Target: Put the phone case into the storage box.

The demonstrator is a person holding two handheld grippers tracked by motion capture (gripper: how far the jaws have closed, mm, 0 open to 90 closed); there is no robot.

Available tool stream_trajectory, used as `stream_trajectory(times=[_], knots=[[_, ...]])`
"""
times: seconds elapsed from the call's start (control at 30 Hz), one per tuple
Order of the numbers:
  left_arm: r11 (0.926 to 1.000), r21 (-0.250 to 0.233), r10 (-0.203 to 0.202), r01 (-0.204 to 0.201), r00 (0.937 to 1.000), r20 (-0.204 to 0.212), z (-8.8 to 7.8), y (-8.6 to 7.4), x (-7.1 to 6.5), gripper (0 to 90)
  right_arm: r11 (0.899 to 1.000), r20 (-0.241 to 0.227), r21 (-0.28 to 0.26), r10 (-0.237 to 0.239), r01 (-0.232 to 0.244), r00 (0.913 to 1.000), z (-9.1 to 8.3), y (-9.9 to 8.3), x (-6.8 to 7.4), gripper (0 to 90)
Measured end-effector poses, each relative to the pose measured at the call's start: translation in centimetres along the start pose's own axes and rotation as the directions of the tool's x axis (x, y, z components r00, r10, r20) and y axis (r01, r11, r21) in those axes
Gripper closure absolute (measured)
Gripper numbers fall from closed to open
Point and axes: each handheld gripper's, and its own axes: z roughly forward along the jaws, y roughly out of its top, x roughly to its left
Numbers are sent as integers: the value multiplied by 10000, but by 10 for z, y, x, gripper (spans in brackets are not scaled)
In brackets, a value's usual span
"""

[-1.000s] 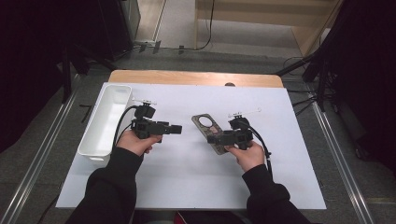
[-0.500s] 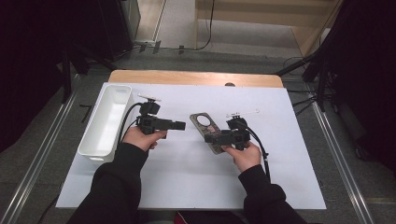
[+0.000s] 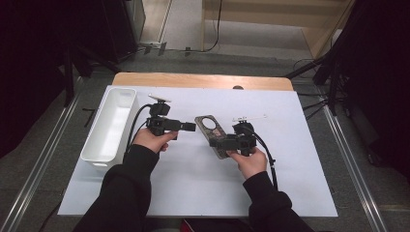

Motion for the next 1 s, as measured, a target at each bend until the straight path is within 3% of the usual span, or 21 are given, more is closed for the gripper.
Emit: stream_trajectory(times=[0.17, 0.3, 0.73, 1.0], knots=[[9999, -44, -123, 123, 9999, 9, 3, 3, -2, 231, 10000, -18, -78, 8, -8, 10000, 0, 0, 1, 108], [10000, -24, -8, 8, 9996, -297, 7, 6, -6, 231, 9998, -29, -177, 16, -17, 10000, 1, 0, 2, 108], [9982, 112, -581, 586, 9976, -369, 15, 11, -6, 256, 9991, -34, -421, 109, -111, 9999, 2, 0, 4, 108], [9974, 85, -710, 714, 9968, -366, 18, 15, -8, 256, 9990, -67, -442, 93, -96, 9999, 3, -1, 7, 108]])
